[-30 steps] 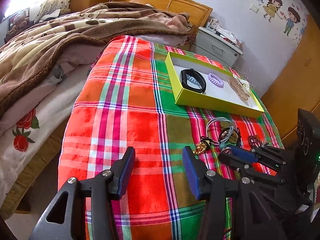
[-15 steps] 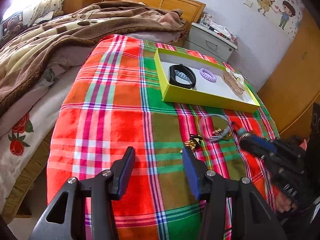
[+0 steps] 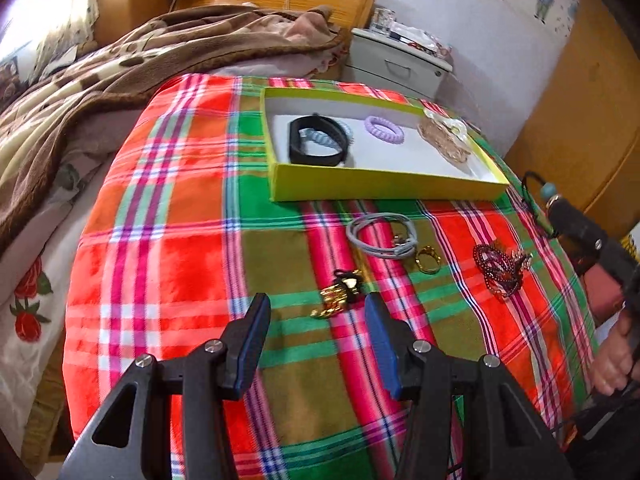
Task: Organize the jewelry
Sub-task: 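Grasp the pink-charm hair tie with the right gripper while the left gripper grasps the gold bow clip, then carry both items over the tray and open both grippers to drop them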
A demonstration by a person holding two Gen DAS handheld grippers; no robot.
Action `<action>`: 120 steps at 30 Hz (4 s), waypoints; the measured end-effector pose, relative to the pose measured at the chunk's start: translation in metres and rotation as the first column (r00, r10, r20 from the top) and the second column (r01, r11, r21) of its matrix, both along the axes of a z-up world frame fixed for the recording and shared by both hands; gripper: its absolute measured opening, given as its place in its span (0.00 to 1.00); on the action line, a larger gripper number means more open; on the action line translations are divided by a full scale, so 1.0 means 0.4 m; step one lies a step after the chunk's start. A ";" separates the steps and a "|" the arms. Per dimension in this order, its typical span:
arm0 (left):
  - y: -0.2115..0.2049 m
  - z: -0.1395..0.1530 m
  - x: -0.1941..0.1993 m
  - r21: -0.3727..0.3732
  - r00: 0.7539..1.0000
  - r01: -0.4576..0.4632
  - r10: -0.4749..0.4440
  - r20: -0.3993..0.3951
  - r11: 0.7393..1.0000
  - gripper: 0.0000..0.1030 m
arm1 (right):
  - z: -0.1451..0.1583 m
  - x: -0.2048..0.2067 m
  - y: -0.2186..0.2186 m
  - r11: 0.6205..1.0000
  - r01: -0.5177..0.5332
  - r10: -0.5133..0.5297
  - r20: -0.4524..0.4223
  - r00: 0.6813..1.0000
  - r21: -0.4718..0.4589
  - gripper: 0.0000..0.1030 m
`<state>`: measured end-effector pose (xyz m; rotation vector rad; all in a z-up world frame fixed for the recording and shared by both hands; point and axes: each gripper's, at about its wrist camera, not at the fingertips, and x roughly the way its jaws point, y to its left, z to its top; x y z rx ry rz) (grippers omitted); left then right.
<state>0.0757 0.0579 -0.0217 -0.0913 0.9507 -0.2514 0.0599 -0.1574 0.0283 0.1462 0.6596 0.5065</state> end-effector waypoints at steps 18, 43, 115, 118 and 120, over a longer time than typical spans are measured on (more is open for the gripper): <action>-0.078 -0.018 0.028 0.178 0.999 0.018 -0.023 0.024 0.984 0.40 | 0.000 -0.023 -0.022 0.999 0.038 -0.038 0.012 0.999 0.004 0.11; -0.025 0.036 0.027 0.095 0.999 -0.012 0.007 0.049 0.995 0.19 | 0.008 -0.004 -0.019 0.997 0.065 -0.064 0.010 0.998 -0.030 0.11; -0.170 -0.001 0.559 0.032 0.995 0.081 -0.079 -0.066 0.996 0.20 | -0.145 0.403 0.067 0.953 0.025 -0.082 -0.176 0.981 -0.304 0.12; -0.170 -0.001 0.560 0.037 0.995 0.078 -0.075 -0.070 0.996 0.21 | -0.145 0.403 0.067 0.952 0.024 -0.081 -0.176 0.981 -0.304 0.12; -0.171 -0.001 0.561 0.039 0.995 0.076 -0.073 -0.072 0.996 0.22 | -0.146 0.404 0.068 0.952 0.023 -0.080 -0.176 0.981 -0.305 0.13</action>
